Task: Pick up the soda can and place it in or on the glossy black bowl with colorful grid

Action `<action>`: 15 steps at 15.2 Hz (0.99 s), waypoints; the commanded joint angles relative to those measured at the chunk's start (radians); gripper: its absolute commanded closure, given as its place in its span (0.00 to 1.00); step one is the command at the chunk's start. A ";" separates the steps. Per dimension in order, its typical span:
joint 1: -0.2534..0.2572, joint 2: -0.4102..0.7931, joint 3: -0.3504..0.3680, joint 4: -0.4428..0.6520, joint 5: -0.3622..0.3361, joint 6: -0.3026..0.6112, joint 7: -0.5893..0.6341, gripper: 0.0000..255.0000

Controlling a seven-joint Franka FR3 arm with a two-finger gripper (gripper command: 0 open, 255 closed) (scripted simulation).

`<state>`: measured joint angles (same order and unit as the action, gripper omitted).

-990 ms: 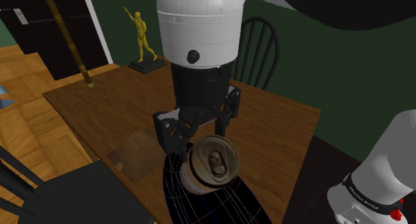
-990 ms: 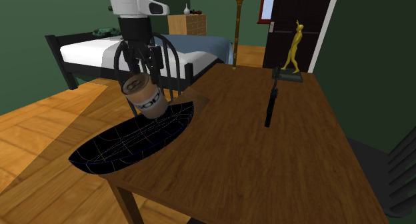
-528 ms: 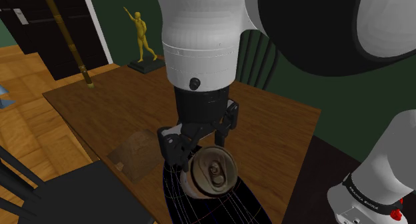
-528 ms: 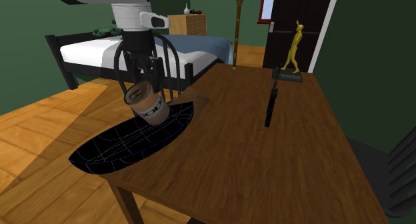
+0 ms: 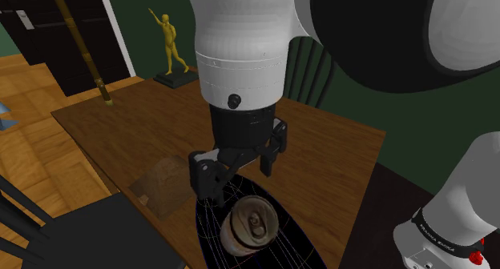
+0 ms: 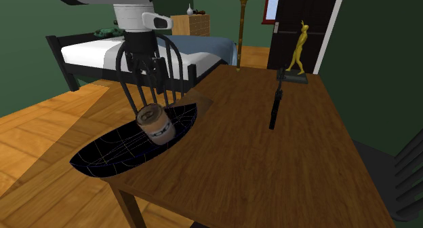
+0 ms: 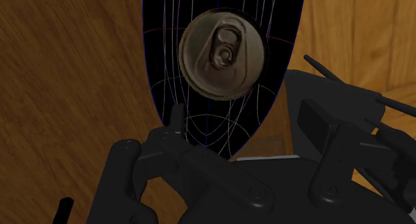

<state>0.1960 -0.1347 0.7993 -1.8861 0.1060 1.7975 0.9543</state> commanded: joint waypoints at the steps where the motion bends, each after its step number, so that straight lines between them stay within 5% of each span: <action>1: 0.000 0.000 0.000 0.000 0.000 0.000 0.000 0.00; 7: -0.004 0.010 -0.003 0.135 -0.010 -0.128 0.008 0.00; 15: -0.004 0.010 -0.003 0.135 -0.010 -0.128 0.007 0.00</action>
